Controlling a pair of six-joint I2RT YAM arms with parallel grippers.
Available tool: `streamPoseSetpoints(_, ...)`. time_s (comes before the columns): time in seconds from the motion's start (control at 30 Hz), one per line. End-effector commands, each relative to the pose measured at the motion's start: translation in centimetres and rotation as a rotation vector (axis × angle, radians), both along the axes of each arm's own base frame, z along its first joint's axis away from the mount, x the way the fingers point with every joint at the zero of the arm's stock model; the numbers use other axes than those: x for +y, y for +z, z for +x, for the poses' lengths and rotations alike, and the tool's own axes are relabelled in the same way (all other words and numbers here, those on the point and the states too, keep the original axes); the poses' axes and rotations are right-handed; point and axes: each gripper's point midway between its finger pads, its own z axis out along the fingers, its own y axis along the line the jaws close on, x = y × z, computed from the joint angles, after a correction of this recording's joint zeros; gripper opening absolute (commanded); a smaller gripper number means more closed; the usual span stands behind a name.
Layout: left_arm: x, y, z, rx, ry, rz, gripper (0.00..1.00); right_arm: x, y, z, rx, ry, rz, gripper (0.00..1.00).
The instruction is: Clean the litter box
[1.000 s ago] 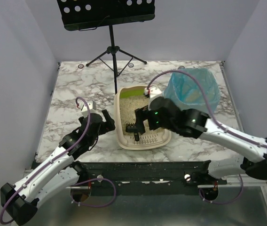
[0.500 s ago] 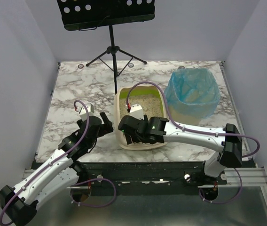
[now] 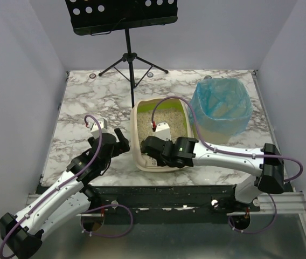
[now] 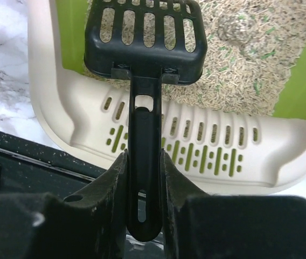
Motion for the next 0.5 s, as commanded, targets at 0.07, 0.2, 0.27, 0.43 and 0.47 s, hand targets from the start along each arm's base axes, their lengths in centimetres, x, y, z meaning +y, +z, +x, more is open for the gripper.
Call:
streamPoseSetpoints(0.07,-0.8,1.2,0.2,-0.03,-0.038,-0.03,0.99,-2.3,2.4,1.2,-0.119,-0.062,0.025,0.07)
streamPoseSetpoints(0.2,-2.6,2.2,0.4,-0.081,-0.127,-0.076,0.99,-3.5,4.0,1.8,-0.169,-0.114,0.065,0.01)
streamPoseSetpoints(0.27,-4.4,2.9,0.3,-0.11,-0.216,-0.122,0.99,-4.2,4.5,2.4,-0.163,-0.17,0.11,0.01)
streamPoseSetpoints(0.43,-7.3,5.4,0.6,-0.212,-0.354,-0.208,0.99,-4.7,7.5,3.5,-0.112,-0.22,0.363,0.01)
streamPoseSetpoints(0.47,-7.7,5.7,0.6,-0.217,-0.362,-0.225,0.99,-4.8,7.1,3.3,-0.103,-0.214,0.395,0.01)
